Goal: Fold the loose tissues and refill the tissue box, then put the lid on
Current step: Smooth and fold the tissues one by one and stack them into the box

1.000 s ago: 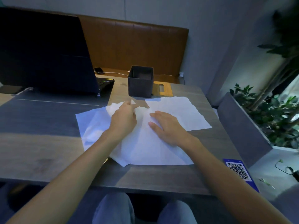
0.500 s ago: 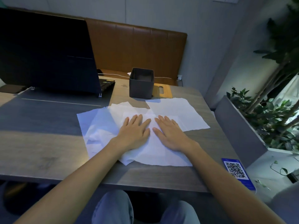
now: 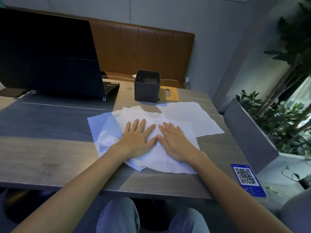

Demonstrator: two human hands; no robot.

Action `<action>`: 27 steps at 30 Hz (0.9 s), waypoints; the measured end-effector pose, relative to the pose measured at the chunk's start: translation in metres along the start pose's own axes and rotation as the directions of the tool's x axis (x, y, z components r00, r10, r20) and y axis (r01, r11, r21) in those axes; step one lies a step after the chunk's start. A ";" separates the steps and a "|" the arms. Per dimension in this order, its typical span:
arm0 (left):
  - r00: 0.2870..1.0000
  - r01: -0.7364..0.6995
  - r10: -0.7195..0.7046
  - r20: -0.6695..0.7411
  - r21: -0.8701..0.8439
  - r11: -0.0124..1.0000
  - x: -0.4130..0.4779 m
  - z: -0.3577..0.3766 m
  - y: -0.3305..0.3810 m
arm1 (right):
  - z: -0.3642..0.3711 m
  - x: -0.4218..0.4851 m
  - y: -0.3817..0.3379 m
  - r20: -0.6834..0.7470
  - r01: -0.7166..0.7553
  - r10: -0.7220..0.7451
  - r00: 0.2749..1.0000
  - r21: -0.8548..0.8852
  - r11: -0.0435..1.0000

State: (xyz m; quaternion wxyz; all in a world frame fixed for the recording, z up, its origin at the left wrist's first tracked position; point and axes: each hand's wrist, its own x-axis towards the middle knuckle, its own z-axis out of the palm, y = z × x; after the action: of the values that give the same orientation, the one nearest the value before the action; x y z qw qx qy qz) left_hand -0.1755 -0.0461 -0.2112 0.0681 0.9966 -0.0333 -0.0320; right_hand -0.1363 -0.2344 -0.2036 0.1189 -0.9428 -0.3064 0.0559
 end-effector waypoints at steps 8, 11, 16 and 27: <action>0.997 -0.011 0.000 -0.071 -0.159 0.987 -0.010 -0.021 -0.021 | -0.023 -0.009 0.026 -0.126 -0.082 0.081 0.989 0.000 0.997; 0.991 0.004 -0.036 -0.132 -0.232 0.973 0.014 -0.039 -0.027 | -0.034 0.015 0.039 -0.166 -0.176 0.181 0.969 0.047 0.983; 0.999 0.040 -0.038 0.027 -0.083 0.996 0.053 -0.055 -0.024 | -0.050 0.050 0.048 -0.010 -0.286 0.286 0.958 0.009 0.958; 0.994 -0.032 0.001 -0.109 -0.284 0.958 0.056 -0.066 -0.024 | -0.063 0.056 0.050 -0.125 -0.129 0.155 0.980 0.193 0.973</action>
State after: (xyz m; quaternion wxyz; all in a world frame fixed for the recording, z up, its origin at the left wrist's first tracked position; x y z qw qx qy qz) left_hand -0.1137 -0.0176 -0.1528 0.2131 0.9763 -0.0330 0.0179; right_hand -0.0519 -0.2527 -0.1571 0.2221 -0.9489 -0.2226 0.0264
